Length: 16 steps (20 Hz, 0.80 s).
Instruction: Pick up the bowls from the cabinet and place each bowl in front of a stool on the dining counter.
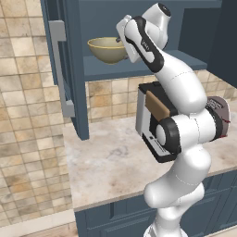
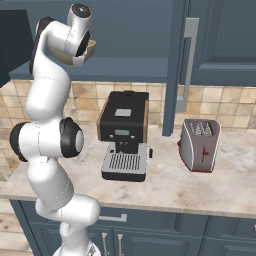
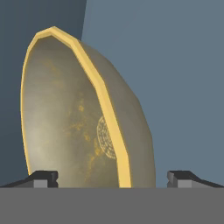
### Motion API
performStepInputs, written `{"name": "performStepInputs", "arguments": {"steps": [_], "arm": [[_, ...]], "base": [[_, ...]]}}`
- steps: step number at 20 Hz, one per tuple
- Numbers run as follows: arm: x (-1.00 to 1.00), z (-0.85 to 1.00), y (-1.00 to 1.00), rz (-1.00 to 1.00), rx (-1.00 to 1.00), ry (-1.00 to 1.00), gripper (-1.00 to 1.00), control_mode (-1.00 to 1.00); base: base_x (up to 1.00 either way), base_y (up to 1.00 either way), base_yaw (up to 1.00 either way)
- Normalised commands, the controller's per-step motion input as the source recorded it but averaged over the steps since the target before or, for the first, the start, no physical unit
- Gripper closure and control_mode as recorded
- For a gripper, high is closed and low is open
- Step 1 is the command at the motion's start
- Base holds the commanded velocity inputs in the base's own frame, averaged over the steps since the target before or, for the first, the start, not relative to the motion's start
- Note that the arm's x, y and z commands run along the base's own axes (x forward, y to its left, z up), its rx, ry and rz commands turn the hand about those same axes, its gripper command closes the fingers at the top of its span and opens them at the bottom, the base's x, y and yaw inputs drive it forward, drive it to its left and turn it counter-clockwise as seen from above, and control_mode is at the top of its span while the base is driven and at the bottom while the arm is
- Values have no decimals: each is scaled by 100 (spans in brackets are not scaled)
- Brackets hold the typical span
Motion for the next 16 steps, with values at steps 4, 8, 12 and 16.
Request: {"name": "performStepInputs", "arguments": {"steps": [4, 8, 12, 16], "arm": [[0, 0, 0, 0, 0, 0, 100, -100], [0, 0, 0, 0, 0, 0, 100, -100], [0, 0, 0, 0, 0, 0, 100, -100], [0, 0, 0, 0, 0, 0, 100, -100]], "base": [[0, 0, 0], [0, 0, 0], [0, 0, 0], [0, 0, 0]]}}
